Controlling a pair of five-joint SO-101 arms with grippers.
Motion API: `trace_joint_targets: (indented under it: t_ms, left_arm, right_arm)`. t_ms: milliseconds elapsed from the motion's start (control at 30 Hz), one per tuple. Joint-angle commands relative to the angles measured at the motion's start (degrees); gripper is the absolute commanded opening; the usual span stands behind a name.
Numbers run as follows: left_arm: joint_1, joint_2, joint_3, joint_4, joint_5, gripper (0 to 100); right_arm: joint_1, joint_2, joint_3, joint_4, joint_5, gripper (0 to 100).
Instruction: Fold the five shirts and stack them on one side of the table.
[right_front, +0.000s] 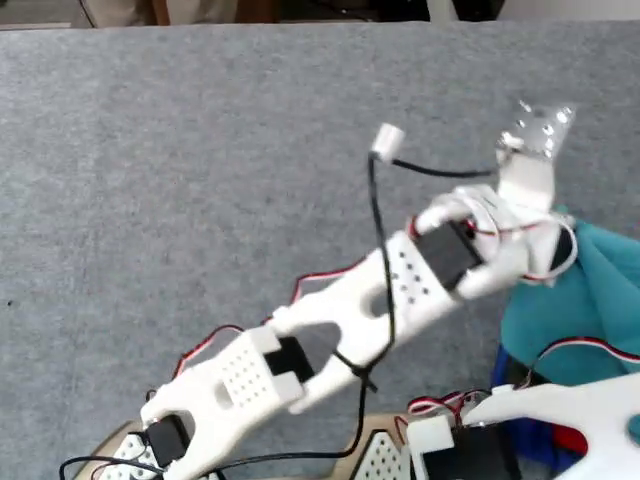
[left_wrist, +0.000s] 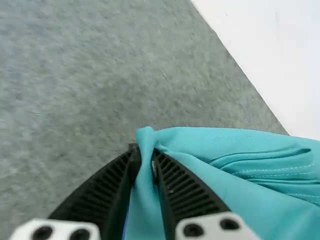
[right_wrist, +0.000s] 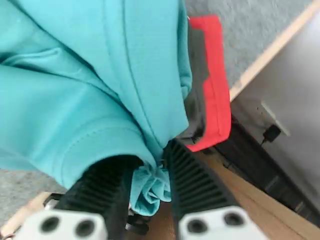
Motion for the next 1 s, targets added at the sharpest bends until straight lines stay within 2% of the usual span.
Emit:
trace_joint_targets:
  t_ms: [0, 400, 467, 567, 667, 967]
  left_arm:
    - [2.02, 0.31, -0.26, -2.02, -0.53, 2]
    - [5.63, 6.29, -0.18, -7.56, -0.53, 2]
    - [6.33, 7.34, -0.18, -7.56, -0.44, 7]
    - [6.51, 8.13, -0.18, -7.65, 1.05, 16]
    - [5.89, 8.22, -0.26, -7.65, 2.64, 17]
    - [0.62, 6.81, -0.26, -7.12, 2.64, 17]
  right_arm:
    - [3.82, -1.63, 2.51, -2.81, 2.02, 0.5]
    - [5.49, -1.63, 9.19, -8.88, 3.96, 0.9]
    - [5.49, -1.63, 9.45, -9.32, 3.96, 3.4]
    - [5.49, -1.71, 9.45, -9.14, 3.78, 12.9]
    - [5.49, -1.71, 9.54, -9.23, 4.40, 16.8]
    - [4.09, -1.71, 9.45, -9.32, 6.15, 15.8]
